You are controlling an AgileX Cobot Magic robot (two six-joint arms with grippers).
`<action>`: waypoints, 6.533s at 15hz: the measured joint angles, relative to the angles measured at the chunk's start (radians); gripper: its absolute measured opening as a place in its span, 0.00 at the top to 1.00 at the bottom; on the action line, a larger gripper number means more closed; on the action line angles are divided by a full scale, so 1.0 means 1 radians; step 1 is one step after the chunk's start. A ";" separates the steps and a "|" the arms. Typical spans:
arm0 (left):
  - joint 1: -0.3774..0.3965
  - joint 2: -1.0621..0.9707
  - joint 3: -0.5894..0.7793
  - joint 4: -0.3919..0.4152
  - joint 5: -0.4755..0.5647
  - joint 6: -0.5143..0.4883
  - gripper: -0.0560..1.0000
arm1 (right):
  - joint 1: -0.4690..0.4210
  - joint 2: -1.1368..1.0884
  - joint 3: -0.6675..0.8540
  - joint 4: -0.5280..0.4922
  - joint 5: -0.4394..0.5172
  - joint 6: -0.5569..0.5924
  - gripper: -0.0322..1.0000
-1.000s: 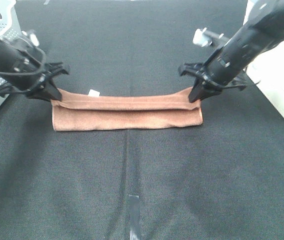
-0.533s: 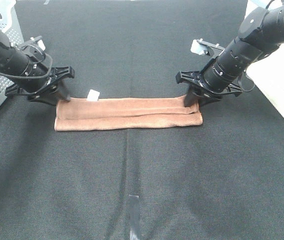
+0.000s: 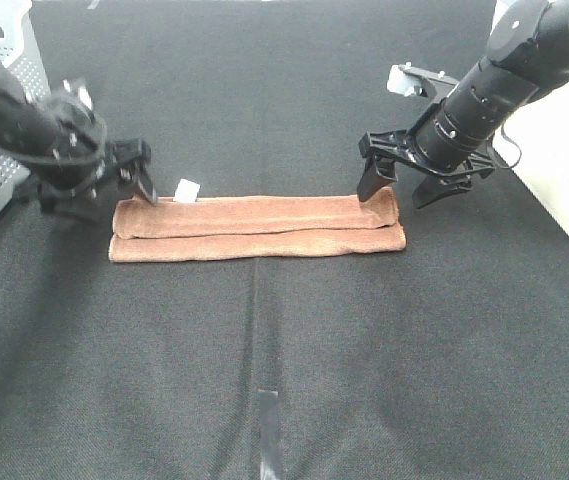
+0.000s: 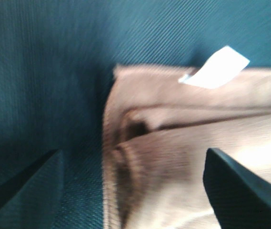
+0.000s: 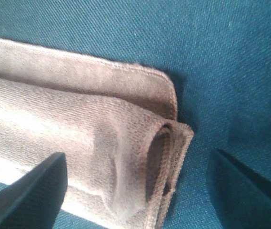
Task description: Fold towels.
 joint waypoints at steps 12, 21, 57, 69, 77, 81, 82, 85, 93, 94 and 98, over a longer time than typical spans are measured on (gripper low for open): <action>-0.024 0.043 -0.003 -0.048 -0.029 0.000 0.82 | 0.000 -0.001 0.000 -0.007 -0.008 0.000 0.24; 0.004 -0.009 -0.095 0.161 0.101 -0.066 0.90 | 0.000 -0.001 0.000 -0.007 -0.008 0.000 0.24; -0.124 0.113 -0.623 -0.008 0.166 -0.217 0.21 | 0.029 -0.071 -0.006 0.577 0.244 -0.262 0.24; -0.050 0.112 -0.623 0.006 0.333 -0.217 0.21 | 0.108 0.172 -0.058 0.733 0.258 -0.365 0.24; -0.050 0.107 -0.623 0.009 0.377 -0.204 0.21 | 0.022 0.123 -0.058 0.526 0.270 -0.308 0.24; -0.050 0.027 -0.623 0.109 0.524 -0.164 0.21 | 0.020 0.020 -0.058 0.333 0.229 -0.291 0.24; -0.050 0.027 -0.623 0.109 0.524 -0.164 0.21 | 0.020 0.020 -0.058 0.333 0.229 -0.291 0.24; -0.050 -0.109 -0.623 0.267 0.623 -0.204 0.21 | 0.020 -0.137 -0.058 0.246 0.265 -0.177 0.24; -0.050 -0.596 -0.343 0.534 0.664 -0.273 0.21 | 0.020 -0.475 -0.048 -0.112 0.512 0.097 0.24; -0.050 -0.690 -0.227 0.537 0.664 -0.273 0.21 | 0.020 -0.535 -0.015 -0.149 0.518 0.123 0.24; -0.050 -1.182 0.284 0.558 0.668 -0.273 0.21 | 0.020 -0.896 0.307 -0.222 0.524 0.172 0.24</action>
